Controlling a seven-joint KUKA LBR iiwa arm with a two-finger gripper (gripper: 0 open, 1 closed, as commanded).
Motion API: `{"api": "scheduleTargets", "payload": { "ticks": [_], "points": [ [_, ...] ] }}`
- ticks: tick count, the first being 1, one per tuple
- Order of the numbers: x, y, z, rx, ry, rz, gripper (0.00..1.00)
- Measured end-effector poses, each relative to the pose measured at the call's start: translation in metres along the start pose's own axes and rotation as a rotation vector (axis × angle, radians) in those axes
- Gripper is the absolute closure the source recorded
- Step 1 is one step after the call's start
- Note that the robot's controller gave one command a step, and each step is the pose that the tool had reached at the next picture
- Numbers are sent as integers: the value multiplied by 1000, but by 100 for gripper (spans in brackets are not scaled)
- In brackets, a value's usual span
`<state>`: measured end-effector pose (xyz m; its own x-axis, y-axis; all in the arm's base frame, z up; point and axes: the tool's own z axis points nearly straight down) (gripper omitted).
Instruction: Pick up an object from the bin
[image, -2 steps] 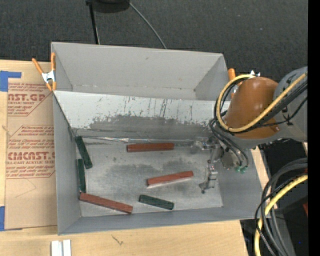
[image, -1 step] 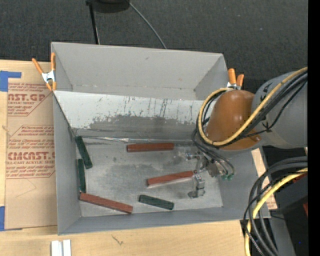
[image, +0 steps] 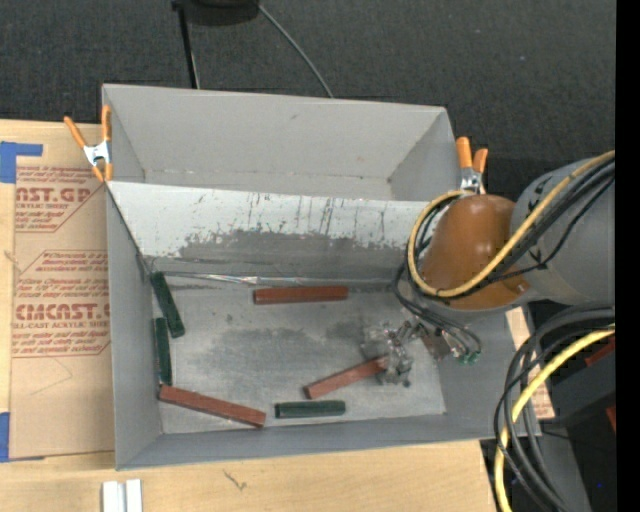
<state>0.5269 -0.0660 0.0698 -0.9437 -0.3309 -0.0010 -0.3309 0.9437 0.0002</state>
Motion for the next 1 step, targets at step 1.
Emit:
{"api": "scheduleTargets", "payload": {
  "ticks": [1],
  "points": [
    [0, 0, 0, 0, 0, 0, 100]
  ]
}}
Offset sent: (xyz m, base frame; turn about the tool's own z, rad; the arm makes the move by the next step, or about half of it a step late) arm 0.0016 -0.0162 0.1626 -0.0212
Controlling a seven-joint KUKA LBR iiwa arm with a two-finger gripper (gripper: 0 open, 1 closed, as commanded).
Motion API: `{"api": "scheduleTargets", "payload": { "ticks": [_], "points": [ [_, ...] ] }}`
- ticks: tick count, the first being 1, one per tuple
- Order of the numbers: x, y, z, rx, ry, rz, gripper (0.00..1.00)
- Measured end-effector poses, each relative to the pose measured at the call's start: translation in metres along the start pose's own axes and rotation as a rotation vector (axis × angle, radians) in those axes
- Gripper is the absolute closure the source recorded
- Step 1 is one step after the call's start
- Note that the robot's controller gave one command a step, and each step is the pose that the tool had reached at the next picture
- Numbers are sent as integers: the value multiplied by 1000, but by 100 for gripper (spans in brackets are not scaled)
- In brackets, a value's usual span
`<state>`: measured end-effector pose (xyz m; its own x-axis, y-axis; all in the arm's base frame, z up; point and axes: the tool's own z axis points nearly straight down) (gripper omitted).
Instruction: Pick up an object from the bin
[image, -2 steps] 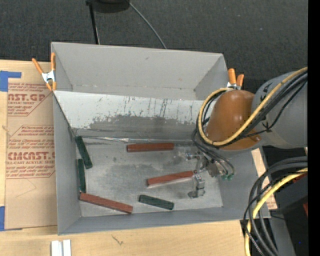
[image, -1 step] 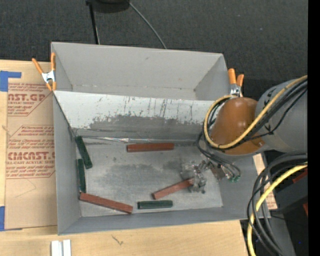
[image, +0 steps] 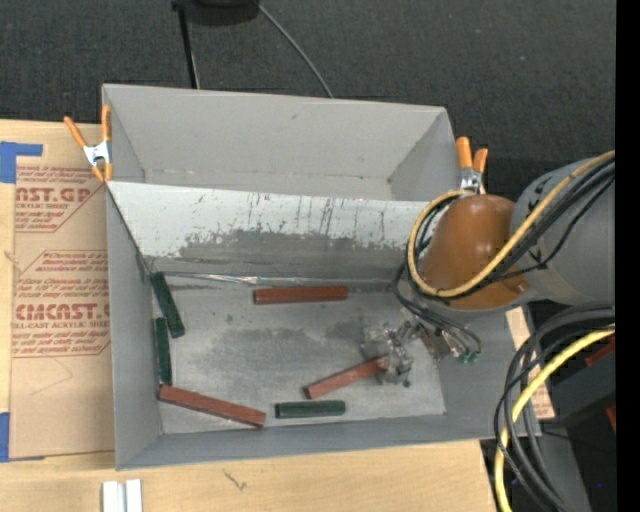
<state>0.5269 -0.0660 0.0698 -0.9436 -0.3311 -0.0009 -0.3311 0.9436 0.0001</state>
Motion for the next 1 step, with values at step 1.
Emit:
{"api": "scheduleTargets", "payload": {
  "ticks": [1],
  "points": [
    [0, 0, -1, 0, 0, 0, 100]
  ]
}}
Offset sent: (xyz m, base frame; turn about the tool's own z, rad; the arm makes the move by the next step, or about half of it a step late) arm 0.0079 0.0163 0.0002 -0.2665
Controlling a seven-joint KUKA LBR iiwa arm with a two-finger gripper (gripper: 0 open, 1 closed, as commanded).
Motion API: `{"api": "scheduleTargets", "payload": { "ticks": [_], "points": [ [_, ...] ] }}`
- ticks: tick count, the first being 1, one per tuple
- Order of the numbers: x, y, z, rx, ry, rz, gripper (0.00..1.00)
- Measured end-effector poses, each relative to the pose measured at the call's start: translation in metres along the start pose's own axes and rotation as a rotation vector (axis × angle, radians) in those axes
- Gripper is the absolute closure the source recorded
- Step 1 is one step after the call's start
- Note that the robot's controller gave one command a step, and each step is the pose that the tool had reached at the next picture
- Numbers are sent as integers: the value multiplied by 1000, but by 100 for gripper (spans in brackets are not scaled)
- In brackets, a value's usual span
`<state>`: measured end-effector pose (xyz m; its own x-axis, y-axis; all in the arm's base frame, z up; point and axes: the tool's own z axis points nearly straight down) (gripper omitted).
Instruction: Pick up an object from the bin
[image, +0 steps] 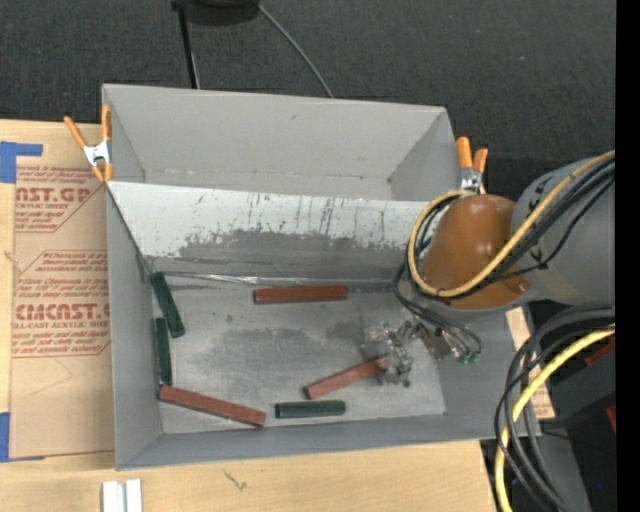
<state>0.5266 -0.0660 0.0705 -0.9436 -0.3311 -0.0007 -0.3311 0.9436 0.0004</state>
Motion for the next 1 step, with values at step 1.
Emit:
{"api": "scheduleTargets", "payload": {
  "ticks": [1],
  "points": [
    [-2, 1, -48, 0, 0, -32, 100]
  ]
}}
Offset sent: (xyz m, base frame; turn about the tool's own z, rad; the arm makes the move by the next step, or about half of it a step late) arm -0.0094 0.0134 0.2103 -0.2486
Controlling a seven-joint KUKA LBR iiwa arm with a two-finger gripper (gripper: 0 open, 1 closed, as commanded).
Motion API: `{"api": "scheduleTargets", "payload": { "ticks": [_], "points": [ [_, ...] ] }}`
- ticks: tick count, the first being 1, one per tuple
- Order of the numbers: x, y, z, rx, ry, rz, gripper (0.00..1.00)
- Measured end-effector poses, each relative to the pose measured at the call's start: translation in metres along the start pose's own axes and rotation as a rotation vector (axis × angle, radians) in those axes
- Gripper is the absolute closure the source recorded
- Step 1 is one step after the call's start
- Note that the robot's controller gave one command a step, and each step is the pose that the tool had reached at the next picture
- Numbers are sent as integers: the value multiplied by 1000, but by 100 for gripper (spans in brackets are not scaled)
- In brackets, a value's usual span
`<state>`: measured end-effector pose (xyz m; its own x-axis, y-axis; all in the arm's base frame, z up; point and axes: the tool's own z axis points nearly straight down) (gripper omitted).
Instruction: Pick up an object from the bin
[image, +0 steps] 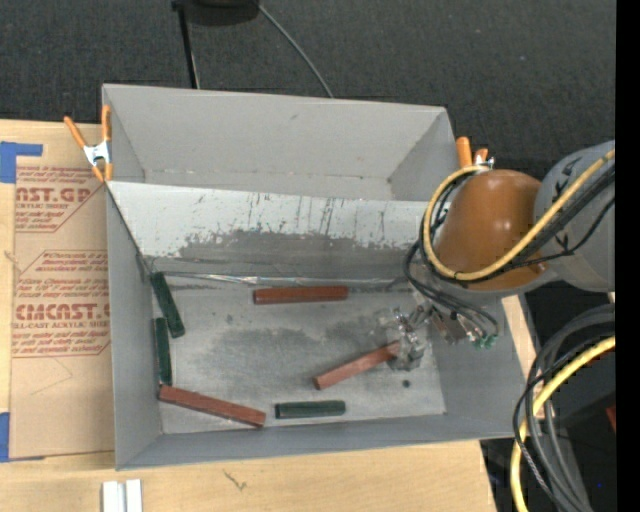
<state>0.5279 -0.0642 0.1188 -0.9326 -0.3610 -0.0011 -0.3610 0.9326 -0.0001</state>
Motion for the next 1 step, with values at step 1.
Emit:
{"api": "scheduleTargets", "payload": {
  "ticks": [1],
  "points": [
    [4, 15, -163, 2, -5, -216, 100]
  ]
}}
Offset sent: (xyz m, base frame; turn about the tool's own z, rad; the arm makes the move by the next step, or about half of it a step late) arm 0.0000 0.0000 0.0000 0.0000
